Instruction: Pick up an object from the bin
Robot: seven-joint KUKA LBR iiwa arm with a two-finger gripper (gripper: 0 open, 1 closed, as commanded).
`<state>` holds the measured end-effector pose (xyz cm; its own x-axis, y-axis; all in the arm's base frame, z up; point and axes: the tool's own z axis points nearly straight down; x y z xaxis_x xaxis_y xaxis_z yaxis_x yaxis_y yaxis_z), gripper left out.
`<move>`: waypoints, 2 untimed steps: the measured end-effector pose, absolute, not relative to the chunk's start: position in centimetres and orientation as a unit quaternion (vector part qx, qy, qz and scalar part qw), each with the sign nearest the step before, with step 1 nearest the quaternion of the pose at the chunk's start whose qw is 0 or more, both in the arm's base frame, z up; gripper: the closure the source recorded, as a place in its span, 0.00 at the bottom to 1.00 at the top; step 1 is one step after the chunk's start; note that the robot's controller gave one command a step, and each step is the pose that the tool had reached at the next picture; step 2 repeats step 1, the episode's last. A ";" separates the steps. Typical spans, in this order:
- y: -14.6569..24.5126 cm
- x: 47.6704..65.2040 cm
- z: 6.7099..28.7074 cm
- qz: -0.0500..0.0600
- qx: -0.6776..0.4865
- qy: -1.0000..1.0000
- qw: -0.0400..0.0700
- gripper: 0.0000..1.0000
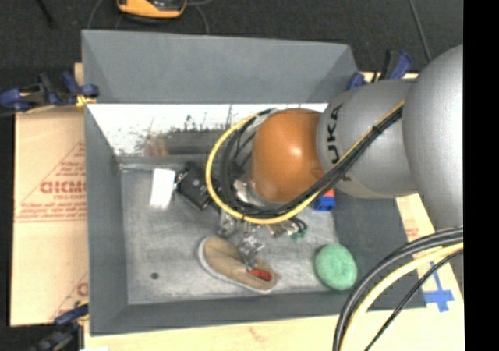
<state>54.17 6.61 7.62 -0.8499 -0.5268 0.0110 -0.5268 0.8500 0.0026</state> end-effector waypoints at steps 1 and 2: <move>8.1 55.9 21.7 0.000 0.279 -0.960 -0.002 1.00; 8.1 55.9 21.7 0.000 0.279 -0.960 -0.002 1.00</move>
Offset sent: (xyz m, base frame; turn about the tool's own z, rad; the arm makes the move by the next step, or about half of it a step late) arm 0.0000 0.0000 0.0000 0.0000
